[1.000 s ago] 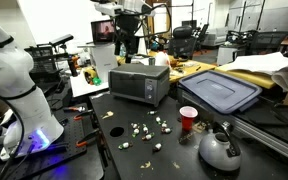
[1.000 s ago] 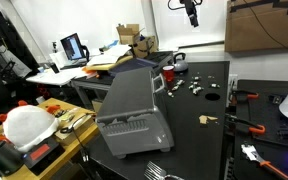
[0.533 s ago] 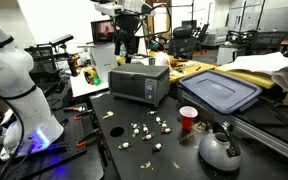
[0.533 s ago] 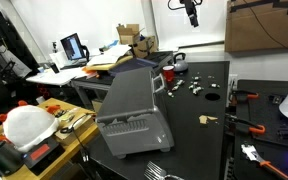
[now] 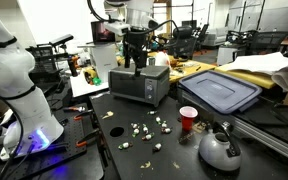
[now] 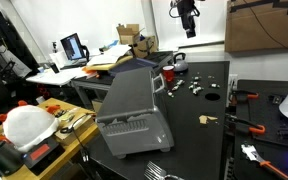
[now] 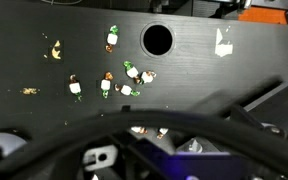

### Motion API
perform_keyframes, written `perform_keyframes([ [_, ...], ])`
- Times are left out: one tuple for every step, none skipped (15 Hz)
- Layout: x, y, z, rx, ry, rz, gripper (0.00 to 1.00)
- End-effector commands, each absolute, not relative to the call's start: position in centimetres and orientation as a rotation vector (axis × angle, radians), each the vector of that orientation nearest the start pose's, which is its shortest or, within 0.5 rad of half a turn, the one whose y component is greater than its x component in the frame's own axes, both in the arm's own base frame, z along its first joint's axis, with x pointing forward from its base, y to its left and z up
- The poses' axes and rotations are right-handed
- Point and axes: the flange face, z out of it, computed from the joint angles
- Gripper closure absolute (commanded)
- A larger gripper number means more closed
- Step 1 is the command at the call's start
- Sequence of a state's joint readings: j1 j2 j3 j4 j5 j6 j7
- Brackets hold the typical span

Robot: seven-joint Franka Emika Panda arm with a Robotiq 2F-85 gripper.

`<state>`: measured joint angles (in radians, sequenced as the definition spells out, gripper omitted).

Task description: Put two pieces of candy in the red cup.

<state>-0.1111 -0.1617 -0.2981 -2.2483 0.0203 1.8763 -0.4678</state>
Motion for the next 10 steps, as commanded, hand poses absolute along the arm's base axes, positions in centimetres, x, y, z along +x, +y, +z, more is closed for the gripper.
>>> perform_keyframes([
  [43.1,-18.2,38.1,-3.012,-0.013,0.266,0.0],
  [43.1,-18.0,37.2,-3.019,0.011,0.283,0.0],
  [43.1,-17.8,36.4,-3.02,0.03,0.296,0.0],
  [43.0,-17.6,35.6,-3.022,0.048,0.312,0.0],
  [43.0,-17.5,35.1,-3.028,0.065,0.321,0.0],
  [42.9,-17.2,34.1,-3.027,0.07,0.338,0.0],
  [42.9,-17.0,33.4,-3.043,0.082,0.348,0.0],
  [43.0,-16.8,32.4,-3.055,0.093,0.352,0.0],
  [43.0,-16.7,31.6,-3.079,0.104,0.352,0.0],
  [43.1,-16.8,30.7,-3.102,0.118,0.353,0.0],
])
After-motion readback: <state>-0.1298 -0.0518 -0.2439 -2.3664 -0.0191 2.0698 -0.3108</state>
